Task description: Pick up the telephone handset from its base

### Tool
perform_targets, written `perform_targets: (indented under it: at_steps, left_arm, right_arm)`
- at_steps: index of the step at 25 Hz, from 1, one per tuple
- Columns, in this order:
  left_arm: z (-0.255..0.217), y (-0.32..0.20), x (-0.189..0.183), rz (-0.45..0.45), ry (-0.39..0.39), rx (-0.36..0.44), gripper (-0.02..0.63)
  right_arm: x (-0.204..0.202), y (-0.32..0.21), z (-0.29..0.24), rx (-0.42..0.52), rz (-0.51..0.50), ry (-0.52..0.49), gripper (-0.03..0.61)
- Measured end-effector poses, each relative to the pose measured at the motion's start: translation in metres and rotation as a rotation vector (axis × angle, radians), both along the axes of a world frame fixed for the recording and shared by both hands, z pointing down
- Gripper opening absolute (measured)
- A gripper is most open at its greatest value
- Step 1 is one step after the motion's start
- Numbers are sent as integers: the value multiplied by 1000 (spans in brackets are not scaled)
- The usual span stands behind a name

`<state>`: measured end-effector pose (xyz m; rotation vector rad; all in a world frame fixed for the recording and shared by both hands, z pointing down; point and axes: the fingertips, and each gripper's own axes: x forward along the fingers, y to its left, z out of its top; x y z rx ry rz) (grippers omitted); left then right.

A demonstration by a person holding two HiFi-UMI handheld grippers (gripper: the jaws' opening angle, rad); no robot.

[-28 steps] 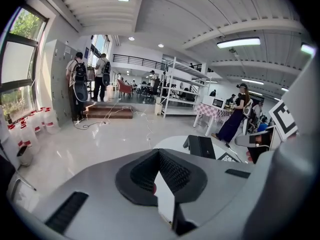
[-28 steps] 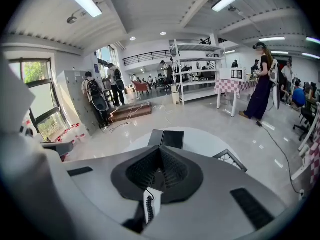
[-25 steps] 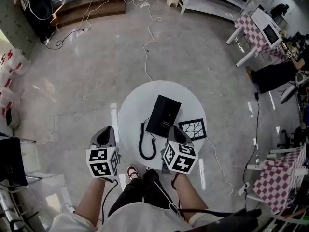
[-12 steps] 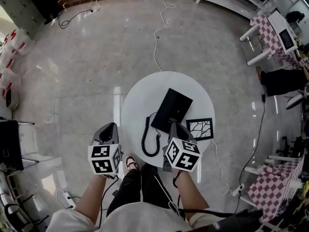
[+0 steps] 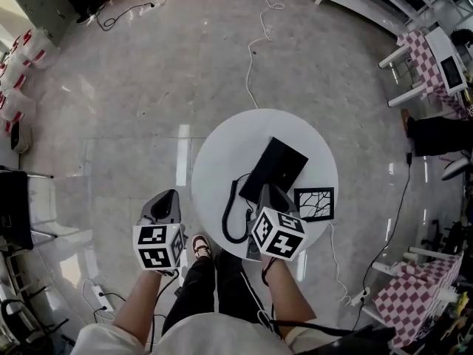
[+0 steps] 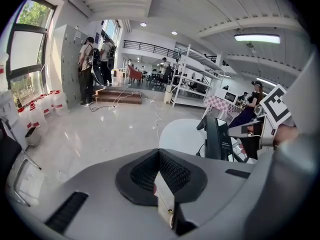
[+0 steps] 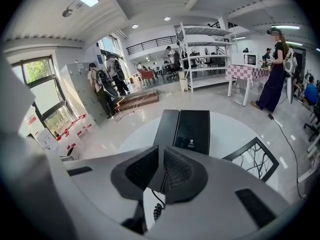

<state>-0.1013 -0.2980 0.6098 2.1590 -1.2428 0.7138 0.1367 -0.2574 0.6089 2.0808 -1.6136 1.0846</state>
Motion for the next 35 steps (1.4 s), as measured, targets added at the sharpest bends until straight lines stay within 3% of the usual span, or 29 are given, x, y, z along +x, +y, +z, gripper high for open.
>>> perform_targets:
  at_steps: [2, 4, 9, 18, 32, 35]
  left_arm:
    - [2, 0, -3, -4, -5, -2, 8]
    - [4, 0, -7, -8, -9, -7, 8]
    - [10, 1, -15, -20, -18, -18, 8]
    - [20, 3, -23, -32, -30, -43, 8]
    - [22, -1, -26, -57, -4, -58, 8]
    - [22, -6, -16, -26, 20, -54, 8]
  right_arm:
    - [0, -4, 3, -5, 4, 6, 49]
    - [0, -8, 7, -14, 10, 13, 126]
    - [1, -17, 12, -38, 20, 53, 137]
    - [3, -24, 31, -118, 76, 140, 268]
    - [5, -40, 41, -191, 238, 290, 291]
    - [8, -39, 39, -215, 289, 329, 291]
